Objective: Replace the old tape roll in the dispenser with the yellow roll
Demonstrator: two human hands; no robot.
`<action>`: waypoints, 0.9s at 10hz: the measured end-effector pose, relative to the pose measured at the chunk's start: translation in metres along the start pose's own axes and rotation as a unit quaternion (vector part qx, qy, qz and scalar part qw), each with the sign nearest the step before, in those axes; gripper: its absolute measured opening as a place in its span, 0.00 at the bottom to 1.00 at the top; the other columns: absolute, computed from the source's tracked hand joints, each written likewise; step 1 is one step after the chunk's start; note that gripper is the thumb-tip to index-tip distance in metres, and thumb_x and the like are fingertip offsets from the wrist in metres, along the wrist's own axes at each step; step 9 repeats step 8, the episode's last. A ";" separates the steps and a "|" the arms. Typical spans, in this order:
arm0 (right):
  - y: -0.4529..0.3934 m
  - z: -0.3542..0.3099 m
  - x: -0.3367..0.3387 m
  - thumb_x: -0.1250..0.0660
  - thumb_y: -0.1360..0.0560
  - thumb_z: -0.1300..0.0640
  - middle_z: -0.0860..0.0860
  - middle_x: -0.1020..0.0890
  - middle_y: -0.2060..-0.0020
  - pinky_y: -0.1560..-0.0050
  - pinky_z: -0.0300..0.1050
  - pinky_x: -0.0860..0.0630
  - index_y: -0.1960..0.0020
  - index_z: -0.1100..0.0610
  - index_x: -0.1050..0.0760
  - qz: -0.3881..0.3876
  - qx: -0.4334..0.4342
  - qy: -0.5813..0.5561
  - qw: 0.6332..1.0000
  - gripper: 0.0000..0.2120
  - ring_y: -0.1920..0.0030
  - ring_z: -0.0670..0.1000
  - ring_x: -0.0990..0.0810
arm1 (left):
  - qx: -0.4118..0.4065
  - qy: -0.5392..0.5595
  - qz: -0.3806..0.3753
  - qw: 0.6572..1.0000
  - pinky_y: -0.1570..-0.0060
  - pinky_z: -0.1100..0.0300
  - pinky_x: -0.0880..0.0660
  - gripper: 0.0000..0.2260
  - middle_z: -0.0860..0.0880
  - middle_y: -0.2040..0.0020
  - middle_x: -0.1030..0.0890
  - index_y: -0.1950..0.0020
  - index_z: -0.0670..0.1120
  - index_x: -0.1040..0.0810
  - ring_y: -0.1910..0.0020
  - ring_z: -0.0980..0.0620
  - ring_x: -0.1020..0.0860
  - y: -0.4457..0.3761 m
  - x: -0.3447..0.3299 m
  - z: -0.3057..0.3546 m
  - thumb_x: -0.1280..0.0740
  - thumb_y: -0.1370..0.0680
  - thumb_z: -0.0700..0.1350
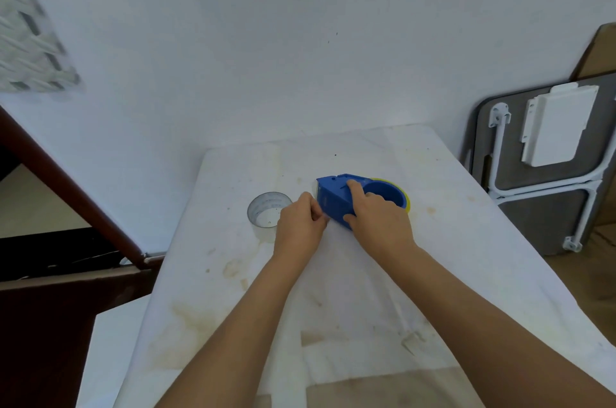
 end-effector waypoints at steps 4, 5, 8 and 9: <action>-0.009 0.005 -0.004 0.41 0.22 0.43 0.54 0.18 0.48 0.45 0.50 0.31 0.25 0.52 0.42 0.012 0.037 0.072 0.997 0.28 0.50 0.57 0.20 | 0.004 -0.010 -0.022 1.000 0.64 0.63 0.31 0.05 0.50 0.61 0.23 0.54 0.45 0.28 0.63 0.52 0.27 0.010 0.011 -0.005 0.32 0.25 0.39; -0.004 0.010 0.005 0.43 0.22 0.40 0.53 0.21 0.39 0.42 0.52 0.32 0.25 0.51 0.41 0.025 0.028 0.067 0.997 0.29 0.42 0.58 0.22 | -0.002 -0.011 -0.011 1.000 0.65 0.63 0.31 0.04 0.52 0.62 0.24 0.53 0.44 0.28 0.65 0.55 0.28 0.017 0.019 -0.003 0.33 0.24 0.39; 0.064 0.009 0.031 0.42 0.21 0.45 0.51 0.28 0.31 0.39 0.50 0.32 0.29 0.52 0.35 0.035 0.067 0.010 0.997 0.22 0.36 0.56 0.27 | -0.022 -0.020 -0.015 0.999 0.62 0.62 0.29 0.05 0.54 0.63 0.26 0.54 0.45 0.28 0.63 0.53 0.27 0.055 0.040 0.004 0.33 0.24 0.39; 0.064 0.009 0.031 0.42 0.21 0.45 0.51 0.28 0.31 0.39 0.50 0.32 0.29 0.52 0.35 0.035 0.067 0.010 0.997 0.22 0.36 0.56 0.27 | -0.022 -0.020 -0.015 0.999 0.62 0.62 0.29 0.05 0.54 0.63 0.26 0.54 0.45 0.28 0.63 0.53 0.27 0.055 0.040 0.004 0.33 0.24 0.39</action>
Point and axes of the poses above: each hand's wrist, its own y-axis away from the middle knuckle, its own x-axis out of the back of the hand, z = x × y, the point moved 1 cm from there along -y, towards the middle knuckle
